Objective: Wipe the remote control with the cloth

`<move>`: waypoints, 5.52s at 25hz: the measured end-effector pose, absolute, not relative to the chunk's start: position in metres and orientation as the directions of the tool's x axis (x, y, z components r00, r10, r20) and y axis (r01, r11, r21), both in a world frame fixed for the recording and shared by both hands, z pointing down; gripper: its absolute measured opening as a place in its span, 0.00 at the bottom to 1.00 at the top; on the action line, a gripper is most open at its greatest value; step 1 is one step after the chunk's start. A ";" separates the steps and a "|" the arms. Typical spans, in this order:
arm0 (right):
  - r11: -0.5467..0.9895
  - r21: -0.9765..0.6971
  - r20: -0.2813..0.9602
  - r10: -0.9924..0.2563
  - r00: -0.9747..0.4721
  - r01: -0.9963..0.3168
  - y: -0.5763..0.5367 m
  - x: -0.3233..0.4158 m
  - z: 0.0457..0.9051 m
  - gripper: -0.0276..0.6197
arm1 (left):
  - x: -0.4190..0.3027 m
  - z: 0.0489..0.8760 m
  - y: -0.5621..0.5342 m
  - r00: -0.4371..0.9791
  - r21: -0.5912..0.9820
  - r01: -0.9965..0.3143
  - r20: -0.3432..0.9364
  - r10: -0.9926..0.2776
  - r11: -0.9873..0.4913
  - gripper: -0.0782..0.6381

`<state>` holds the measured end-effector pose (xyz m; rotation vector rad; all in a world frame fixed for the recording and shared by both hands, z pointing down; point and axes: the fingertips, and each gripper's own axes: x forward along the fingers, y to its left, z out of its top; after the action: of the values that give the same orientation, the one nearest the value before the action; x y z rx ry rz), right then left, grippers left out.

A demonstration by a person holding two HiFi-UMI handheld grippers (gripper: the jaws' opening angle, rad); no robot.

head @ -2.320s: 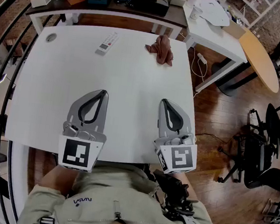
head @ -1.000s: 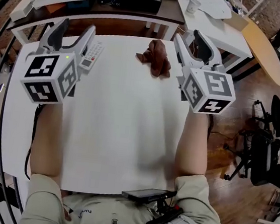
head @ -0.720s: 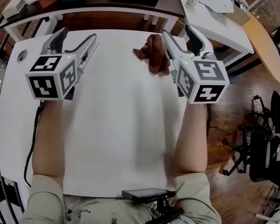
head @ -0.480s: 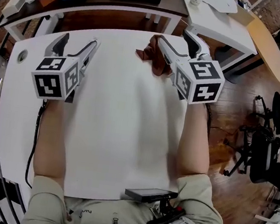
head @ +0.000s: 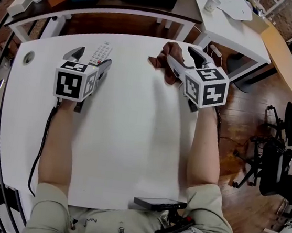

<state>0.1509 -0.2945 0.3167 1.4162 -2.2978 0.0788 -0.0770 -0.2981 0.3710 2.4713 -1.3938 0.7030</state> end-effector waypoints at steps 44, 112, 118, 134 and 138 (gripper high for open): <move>0.476 0.179 0.425 -0.827 -0.369 -0.861 -0.298 0.153 0.339 0.24 | -0.059 0.351 -0.302 0.437 -0.157 -0.800 0.507 -0.743 -0.579 0.45; 0.386 0.466 -0.085 -0.876 -0.475 -0.796 -0.208 0.106 0.149 0.23 | 0.029 0.211 -0.209 0.666 -0.551 -0.602 0.052 -0.744 -0.578 0.45; 0.479 0.516 0.013 -0.834 -0.552 -0.711 -0.204 0.079 0.170 0.23 | 0.033 0.210 -0.203 0.664 -0.568 -0.596 0.049 -0.746 -0.568 0.45; 0.619 0.558 0.149 -0.730 -0.667 -0.553 -0.168 0.039 0.179 0.23 | 0.036 0.211 -0.198 0.678 -0.620 -0.563 0.030 -0.734 -0.546 0.45; 0.410 0.550 -0.052 -0.853 -0.520 -0.727 -0.184 0.083 0.141 0.24 | 0.041 0.212 -0.194 0.685 -0.634 -0.549 0.033 -0.728 -0.545 0.45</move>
<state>0.0831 -0.1835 0.1408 1.3893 -2.4301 -0.7689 0.0410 -0.1940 0.2118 3.4159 -1.4528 0.5837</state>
